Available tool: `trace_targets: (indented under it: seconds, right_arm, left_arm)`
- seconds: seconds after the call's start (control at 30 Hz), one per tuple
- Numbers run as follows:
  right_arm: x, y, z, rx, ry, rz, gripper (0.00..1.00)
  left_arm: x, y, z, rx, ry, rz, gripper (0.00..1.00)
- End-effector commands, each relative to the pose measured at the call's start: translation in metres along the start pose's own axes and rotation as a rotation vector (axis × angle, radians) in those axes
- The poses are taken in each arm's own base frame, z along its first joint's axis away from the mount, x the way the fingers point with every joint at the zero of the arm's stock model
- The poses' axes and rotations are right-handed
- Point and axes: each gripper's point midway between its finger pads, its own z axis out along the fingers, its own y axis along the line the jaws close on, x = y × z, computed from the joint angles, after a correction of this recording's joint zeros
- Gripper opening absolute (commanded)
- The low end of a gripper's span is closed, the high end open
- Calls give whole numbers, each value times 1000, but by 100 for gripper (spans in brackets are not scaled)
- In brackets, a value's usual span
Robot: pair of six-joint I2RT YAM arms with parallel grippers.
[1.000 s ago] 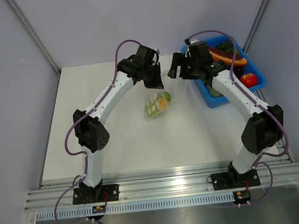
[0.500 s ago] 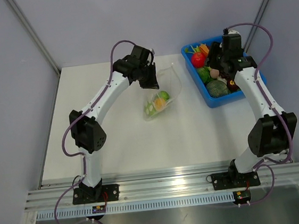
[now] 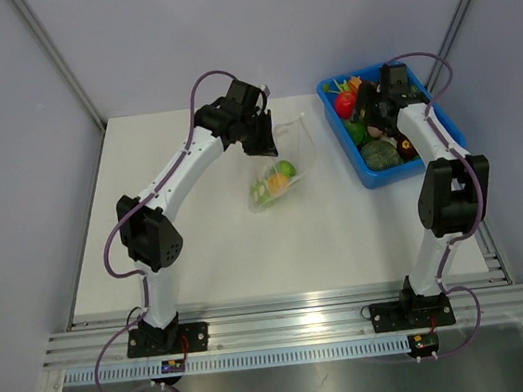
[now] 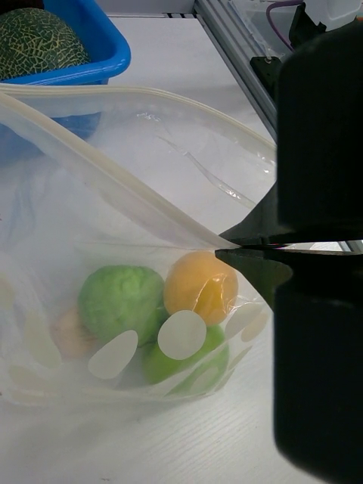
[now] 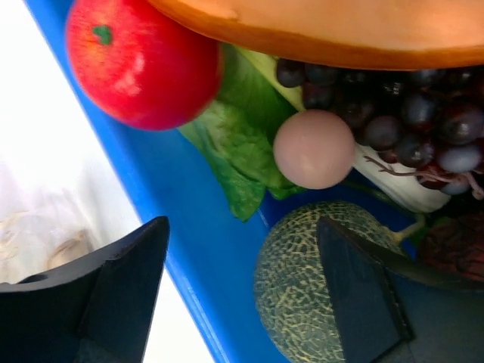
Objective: Place the food in the zip-top bag and seal the zipper
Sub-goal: Pick up the fake vegetable from the bin.
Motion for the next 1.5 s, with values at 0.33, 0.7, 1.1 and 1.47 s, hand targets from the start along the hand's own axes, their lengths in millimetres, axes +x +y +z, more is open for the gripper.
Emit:
trace_targets:
  seconds: [0.33, 0.7, 1.1, 1.47]
  right_arm:
    - [-64, 51, 18, -193, -109, 127, 99]
    - [-61, 53, 60, -186, -75, 179, 100]
    - [-60, 52, 79, -192, -108, 231, 87]
    - [-81, 52, 22, -217, -235, 222, 60]
  left_arm:
    - [-13, -11, -24, 45, -60, 41, 0]
    - [-19, -3, -29, -13, -93, 65, 0]
    - [-14, 1, -23, -20, -73, 73, 0]
    - [-14, 1, -20, -20, -71, 72, 0]
